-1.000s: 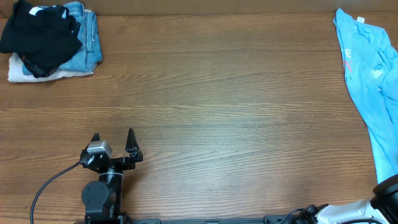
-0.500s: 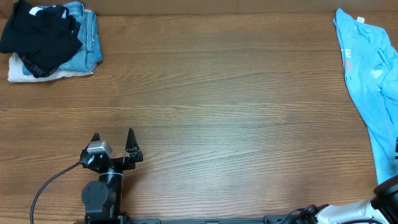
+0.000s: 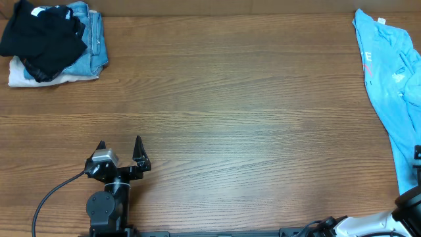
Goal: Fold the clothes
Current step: 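Reach the right gripper to the light blue T-shirt at the right edge, then grasp the T-shirt fabric with the right gripper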
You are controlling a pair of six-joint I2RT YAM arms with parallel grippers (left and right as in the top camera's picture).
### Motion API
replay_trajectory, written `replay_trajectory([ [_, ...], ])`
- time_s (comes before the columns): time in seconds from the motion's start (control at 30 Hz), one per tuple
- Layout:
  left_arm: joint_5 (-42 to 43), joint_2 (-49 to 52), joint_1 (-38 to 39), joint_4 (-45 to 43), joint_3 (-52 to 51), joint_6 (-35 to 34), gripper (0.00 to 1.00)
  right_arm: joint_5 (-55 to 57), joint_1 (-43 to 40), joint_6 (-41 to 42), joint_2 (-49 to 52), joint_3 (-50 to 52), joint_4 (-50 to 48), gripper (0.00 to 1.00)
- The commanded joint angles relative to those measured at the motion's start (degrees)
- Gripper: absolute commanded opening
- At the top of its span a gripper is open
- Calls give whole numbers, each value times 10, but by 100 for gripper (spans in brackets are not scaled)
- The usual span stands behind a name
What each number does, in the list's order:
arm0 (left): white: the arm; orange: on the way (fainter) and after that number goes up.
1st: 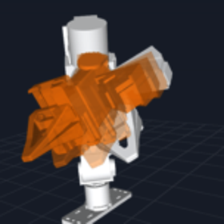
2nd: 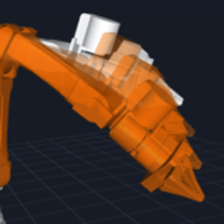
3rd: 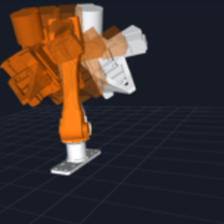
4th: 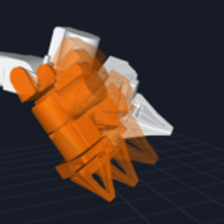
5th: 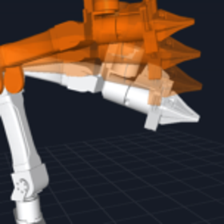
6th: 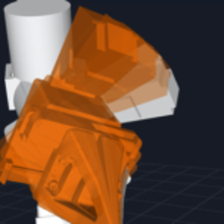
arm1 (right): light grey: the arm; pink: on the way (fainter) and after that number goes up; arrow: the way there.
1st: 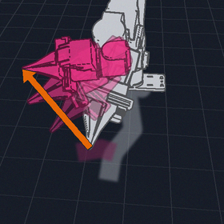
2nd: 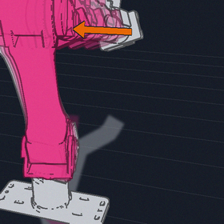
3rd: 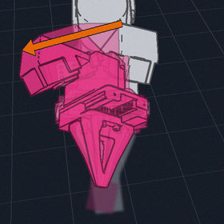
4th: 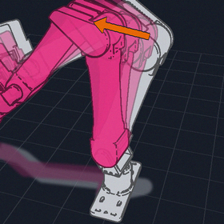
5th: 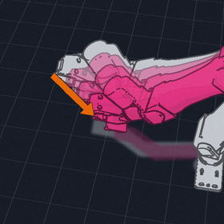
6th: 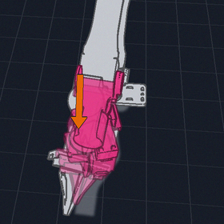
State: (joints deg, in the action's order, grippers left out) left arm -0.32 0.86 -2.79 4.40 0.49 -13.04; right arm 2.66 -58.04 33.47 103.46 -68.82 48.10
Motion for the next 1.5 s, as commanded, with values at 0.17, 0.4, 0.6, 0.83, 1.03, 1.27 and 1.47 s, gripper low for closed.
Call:
replay_trajectory([
  [0.17, -7, -6, -4, -1, -2, 15, 100, -195, 88, -122, -4, -12, -154, 51],
  [0.4, -7, -6, -4, -1, -2, 15, 100, -153, 197, -130, -3, -24, -302, 29],
  [0.6, -7, -6, -4, -1, -2, 15, 100, -15, 270, -129, 16, -24, -389, 4],
  [0.83, -7, -6, -4, -1, -2, 15, 100, 18, 277, -122, 97, -24, -474, 4],
  [1.03, -7, -6, -4, -1, -2, 15, 100, 18, 268, -123, 162, -26, -516, 4],
  [1.27, -7, -6, -4, -1, -2, 15, 100, 53, 257, -123, 178, -26, -528, 4],
  [1.47, -7, -6, -4, -1, -2, 15, 100, 65, 254, -144, 195, -26, -516, 4],
])
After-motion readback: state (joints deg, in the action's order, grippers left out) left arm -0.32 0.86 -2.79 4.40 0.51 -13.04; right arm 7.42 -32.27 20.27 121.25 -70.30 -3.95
